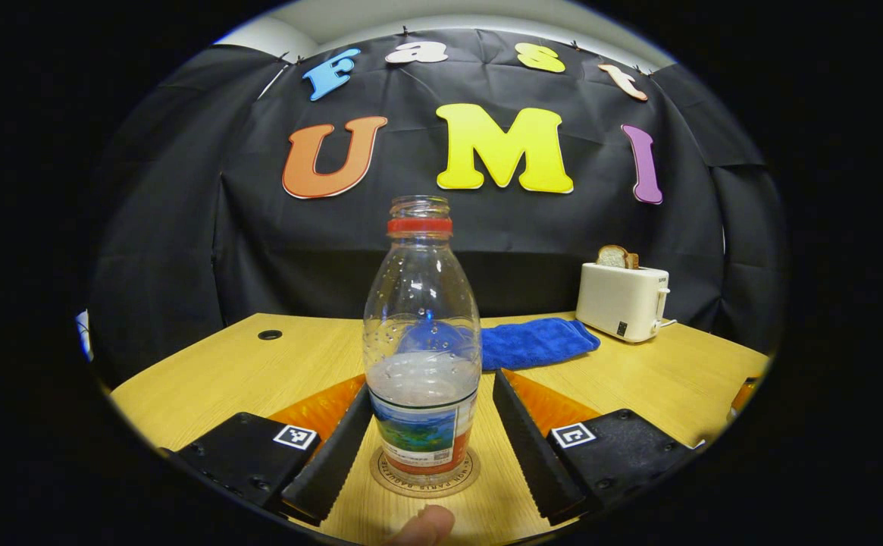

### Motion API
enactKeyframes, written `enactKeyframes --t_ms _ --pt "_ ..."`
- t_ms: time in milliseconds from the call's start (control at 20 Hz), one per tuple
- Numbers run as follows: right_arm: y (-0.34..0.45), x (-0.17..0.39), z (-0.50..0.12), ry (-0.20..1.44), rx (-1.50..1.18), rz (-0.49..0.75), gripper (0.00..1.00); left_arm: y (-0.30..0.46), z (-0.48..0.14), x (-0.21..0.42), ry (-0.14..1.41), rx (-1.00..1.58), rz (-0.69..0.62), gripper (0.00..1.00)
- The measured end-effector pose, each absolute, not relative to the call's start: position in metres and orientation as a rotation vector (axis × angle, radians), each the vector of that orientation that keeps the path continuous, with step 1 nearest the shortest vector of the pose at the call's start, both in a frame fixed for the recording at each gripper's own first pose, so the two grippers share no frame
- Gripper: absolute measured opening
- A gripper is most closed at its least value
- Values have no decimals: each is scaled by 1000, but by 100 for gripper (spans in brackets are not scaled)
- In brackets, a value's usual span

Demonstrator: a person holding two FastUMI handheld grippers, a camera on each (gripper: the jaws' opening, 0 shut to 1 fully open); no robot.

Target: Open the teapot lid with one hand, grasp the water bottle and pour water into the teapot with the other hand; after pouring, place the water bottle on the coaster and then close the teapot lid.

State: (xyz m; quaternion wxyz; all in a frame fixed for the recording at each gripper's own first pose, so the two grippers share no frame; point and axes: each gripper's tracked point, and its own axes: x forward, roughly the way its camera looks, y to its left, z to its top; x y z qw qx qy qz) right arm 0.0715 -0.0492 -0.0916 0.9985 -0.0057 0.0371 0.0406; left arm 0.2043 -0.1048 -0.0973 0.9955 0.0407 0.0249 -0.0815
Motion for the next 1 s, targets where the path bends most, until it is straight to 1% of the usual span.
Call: enactKeyframes --t_ms 150,250,600,700,800,1000 --pt "-43 65 -87 63 -13 99 1 -100 -95 195 32 95 -161 96" --pt "-37 62 -83 70 8 125 0 -95 -103 186 52 118 -154 96" --pt "-27 43 -66 50 15 147 0 -67 -119 147 76 118 -121 97" --pt "-27 40 -62 42 4 137 0 -56 -117 133 88 117 -87 97" --pt "-25 38 -62 47 0 139 0 -53 -115 118 108 88 -82 97" --pt "-24 37 -55 49 -19 133 0 -50 -87 88 46 51 -84 97"
